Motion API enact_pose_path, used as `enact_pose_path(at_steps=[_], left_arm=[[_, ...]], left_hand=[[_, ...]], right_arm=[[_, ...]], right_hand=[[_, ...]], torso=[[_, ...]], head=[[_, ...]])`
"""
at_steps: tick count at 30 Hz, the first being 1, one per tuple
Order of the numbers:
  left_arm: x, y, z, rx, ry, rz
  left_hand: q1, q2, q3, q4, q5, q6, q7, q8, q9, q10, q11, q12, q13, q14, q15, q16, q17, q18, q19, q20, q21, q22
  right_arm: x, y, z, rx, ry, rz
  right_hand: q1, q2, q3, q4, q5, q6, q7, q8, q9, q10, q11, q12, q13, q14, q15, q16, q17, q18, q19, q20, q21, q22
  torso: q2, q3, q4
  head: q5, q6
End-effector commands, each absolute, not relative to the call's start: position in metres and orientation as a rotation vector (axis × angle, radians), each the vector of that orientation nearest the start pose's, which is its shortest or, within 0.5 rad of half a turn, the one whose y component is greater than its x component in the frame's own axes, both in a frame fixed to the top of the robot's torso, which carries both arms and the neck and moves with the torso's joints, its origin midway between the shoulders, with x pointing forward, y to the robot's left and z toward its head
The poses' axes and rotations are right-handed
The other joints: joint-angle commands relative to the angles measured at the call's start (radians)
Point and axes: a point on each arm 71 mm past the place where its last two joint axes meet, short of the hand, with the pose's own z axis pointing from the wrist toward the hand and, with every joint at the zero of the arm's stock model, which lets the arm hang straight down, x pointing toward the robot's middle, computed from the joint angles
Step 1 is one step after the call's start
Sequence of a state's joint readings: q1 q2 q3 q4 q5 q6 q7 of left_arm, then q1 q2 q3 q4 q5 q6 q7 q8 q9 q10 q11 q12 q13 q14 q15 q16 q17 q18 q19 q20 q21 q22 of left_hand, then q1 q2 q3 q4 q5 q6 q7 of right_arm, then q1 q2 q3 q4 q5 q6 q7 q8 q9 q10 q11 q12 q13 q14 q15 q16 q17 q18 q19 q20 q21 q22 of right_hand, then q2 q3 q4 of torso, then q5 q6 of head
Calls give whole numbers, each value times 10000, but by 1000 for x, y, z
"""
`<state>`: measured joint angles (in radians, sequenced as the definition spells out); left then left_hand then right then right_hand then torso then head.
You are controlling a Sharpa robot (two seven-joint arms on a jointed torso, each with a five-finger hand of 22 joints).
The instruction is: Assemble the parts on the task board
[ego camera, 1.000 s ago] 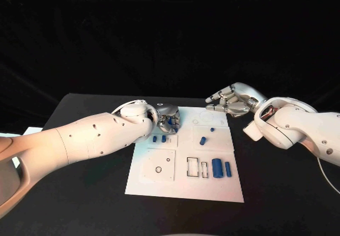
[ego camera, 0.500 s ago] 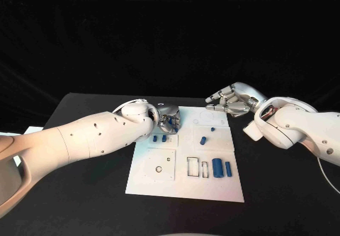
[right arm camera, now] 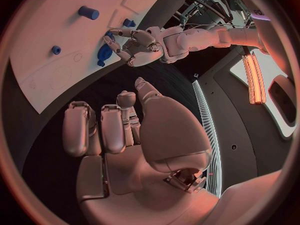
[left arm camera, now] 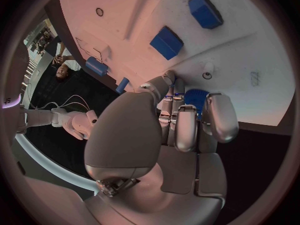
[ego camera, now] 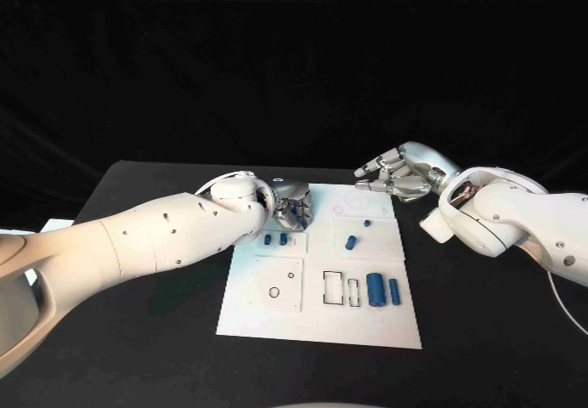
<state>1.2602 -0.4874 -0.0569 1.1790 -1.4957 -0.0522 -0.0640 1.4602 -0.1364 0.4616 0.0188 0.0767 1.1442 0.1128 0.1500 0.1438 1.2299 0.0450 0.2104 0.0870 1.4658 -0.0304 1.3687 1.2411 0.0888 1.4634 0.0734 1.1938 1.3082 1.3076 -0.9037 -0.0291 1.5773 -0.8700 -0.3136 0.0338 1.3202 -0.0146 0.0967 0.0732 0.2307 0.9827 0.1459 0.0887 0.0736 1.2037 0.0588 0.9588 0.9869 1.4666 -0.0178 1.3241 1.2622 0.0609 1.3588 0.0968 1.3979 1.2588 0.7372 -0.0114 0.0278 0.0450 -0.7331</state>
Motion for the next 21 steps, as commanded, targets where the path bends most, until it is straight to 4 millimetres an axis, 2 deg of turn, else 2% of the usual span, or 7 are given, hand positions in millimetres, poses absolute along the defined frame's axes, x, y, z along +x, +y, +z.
enact_pose_path(at_steps=[1,5,10,18,21], left_arm=[[539,107,-188,3391,18107,-6563],[538,111,-183,3041,17934,-6818],[535,120,-172,2557,17616,-7192],[533,141,-161,1828,17518,-7569],[533,150,-161,1617,17658,-7536]], left_hand=[[-41,52,83,-27,-32,26,78,-52,-18,72,35,-82,9,335,-12,49,-28,-129,180,-54,26,237],[-100,21,161,-81,-22,8,128,-111,-38,66,76,-175,13,343,16,54,-38,-134,179,-38,46,264],[-151,-2,218,-115,-2,-6,154,-153,-52,56,99,-245,15,349,36,58,-45,-142,187,-24,89,301],[-264,-61,258,-131,25,26,156,-181,-58,89,106,-313,25,351,49,44,-88,-144,189,-10,114,329],[-309,-87,262,-131,25,28,153,-195,-62,92,110,-339,26,351,50,42,-95,-146,190,-6,126,342]], right_arm=[[493,-213,-126,2825,16497,10311],[493,-214,-126,2830,16495,10302],[493,-214,-126,2840,16490,10285],[493,-216,-126,2850,16484,10260],[493,-216,-126,2857,16479,10243]], right_hand=[[12,62,7,24,35,-4,33,35,-9,12,10,36,10,374,28,-19,7,130,-51,-13,-49,-9],[12,62,7,24,35,-4,33,35,-9,12,10,36,10,374,28,-19,7,130,-51,-13,-49,-9],[13,72,12,28,50,-1,33,37,-9,20,9,48,19,374,28,-26,1,127,-44,-13,-45,0],[15,76,14,30,63,-1,33,38,-9,17,9,42,12,375,28,-25,3,130,-51,-13,-52,-11],[15,76,14,30,63,-1,33,38,-9,17,9,42,12,375,28,-25,3,130,-51,-13,-52,-11]], torso=[[-6,-8,-2],[-18,2,13],[-23,-6,29],[-17,2,23],[-6,-16,23]], head=[[-14,11],[-31,18],[-42,49],[-53,134],[-66,139]])
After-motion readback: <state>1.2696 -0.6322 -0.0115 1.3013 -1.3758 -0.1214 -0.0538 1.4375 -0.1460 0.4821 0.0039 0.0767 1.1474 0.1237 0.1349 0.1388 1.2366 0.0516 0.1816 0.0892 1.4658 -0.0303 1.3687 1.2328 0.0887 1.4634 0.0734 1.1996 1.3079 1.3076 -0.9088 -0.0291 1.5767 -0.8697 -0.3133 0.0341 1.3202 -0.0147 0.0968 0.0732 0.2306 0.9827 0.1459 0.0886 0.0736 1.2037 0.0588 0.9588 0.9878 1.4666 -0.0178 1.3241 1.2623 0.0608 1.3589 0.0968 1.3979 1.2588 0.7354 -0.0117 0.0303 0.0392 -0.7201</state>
